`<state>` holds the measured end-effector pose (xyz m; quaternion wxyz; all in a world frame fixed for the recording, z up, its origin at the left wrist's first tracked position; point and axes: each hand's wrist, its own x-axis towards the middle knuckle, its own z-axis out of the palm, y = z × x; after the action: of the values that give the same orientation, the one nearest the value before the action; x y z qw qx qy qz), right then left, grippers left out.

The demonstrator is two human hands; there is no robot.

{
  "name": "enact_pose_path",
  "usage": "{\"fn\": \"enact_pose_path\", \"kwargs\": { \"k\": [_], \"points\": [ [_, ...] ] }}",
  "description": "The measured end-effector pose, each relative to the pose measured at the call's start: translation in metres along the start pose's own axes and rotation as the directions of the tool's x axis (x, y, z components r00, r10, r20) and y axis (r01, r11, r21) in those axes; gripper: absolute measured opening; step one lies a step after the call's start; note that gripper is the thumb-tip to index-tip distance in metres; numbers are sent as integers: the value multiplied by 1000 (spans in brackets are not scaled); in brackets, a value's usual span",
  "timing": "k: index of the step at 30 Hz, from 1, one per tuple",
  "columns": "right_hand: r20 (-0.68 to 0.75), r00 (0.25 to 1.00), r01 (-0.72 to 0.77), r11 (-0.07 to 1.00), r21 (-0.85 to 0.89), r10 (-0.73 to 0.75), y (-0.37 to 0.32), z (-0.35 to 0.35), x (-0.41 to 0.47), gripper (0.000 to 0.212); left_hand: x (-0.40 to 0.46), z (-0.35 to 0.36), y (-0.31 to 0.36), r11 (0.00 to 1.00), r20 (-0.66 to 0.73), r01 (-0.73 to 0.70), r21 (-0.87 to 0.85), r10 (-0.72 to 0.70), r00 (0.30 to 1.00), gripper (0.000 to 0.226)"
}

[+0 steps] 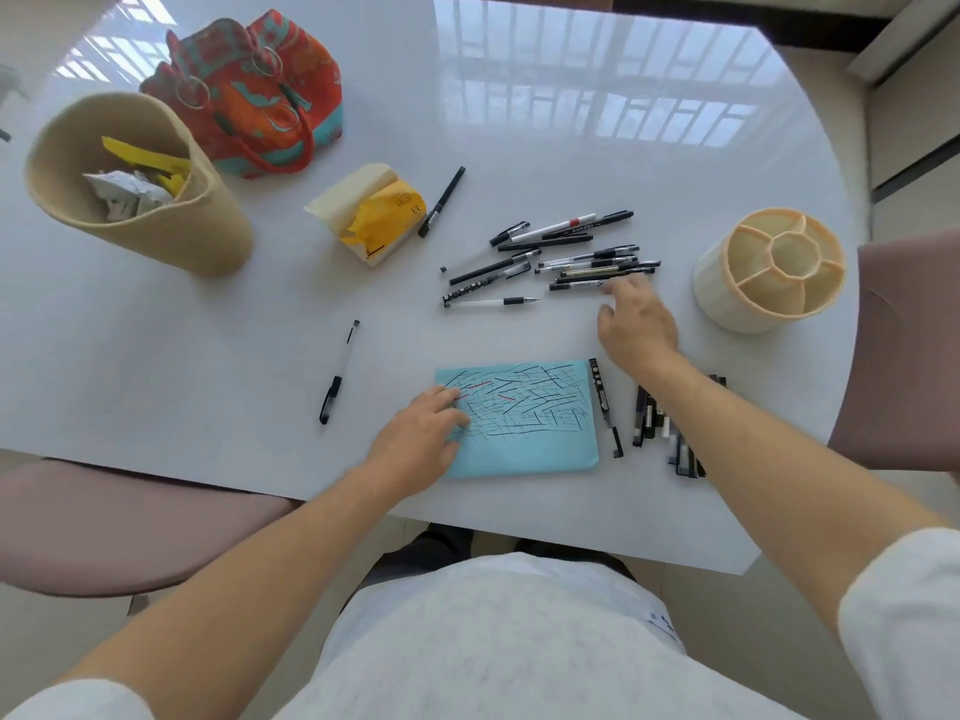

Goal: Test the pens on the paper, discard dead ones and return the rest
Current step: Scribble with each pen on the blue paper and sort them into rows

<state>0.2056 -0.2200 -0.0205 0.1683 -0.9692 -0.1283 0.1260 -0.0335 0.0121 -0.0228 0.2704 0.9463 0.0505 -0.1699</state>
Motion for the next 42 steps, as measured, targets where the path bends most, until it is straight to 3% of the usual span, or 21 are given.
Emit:
{"fn": "enact_pose_path", "kwargs": {
  "k": [4, 9, 14, 16, 19, 21, 24, 26, 30, 35, 39, 42],
  "points": [
    [74, 997, 31, 989, -145, -20, -9, 3, 29, 36, -6, -7, -2, 1000, -10, 28, 6, -27, 1000, 33],
    [79, 992, 119, 942, -315, -99, -7, 8, 29, 27, -10, -15, -3, 998, -2, 61, 1, -61, 998, 35],
    [96, 990, 128, 933, -336, -101, 7, -2, 14, 18, -7, -15, 3, 996, -3, 79, -35, -79, 997, 33],
    [68, 993, 108, 971, -212, -96, 10, -12, 0, 12, -5, -14, 8, 995, -19, 80, -52, -81, 997, 31],
    [39, 999, 13, 977, 214, -22, 7, -25, -33, 10, 1, -14, 19, 987, -51, 82, -137, -89, 995, 29],
    [105, 993, -95, 857, 507, 49, -1, -27, -61, 12, 6, -13, 30, 971, -33, 70, -230, -79, 996, 29],
    [309, 948, -303, 496, 814, 73, -16, -20, -104, 8, 13, -11, 48, 911, 83, 101, -399, -73, 994, 29],
    [384, 921, -383, 330, 863, 64, -22, -10, -127, 5, 16, -8, 58, 878, 160, 121, -464, -51, 986, 29],
    [437, 896, -443, 201, 874, 75, -28, 7, -157, 8, 18, 0, 68, 899, 225, 75, -432, 27, 974, 12],
    [429, 893, -450, 208, 868, 138, -29, 19, -172, 12, 13, 4, 63, 967, 202, -7, -254, 60, 978, 13],
    [355, 854, -430, 131, 893, 379, -23, 20, -163, 22, 5, 4, 46, 997, 121, -71, -9, 71, 990, 21],
    [296, 859, -409, 212, 887, 419, -3, 12, -149, 21, -11, 3, 17, 999, 51, -6, 39, 4, 999, 24]
  ]
}}
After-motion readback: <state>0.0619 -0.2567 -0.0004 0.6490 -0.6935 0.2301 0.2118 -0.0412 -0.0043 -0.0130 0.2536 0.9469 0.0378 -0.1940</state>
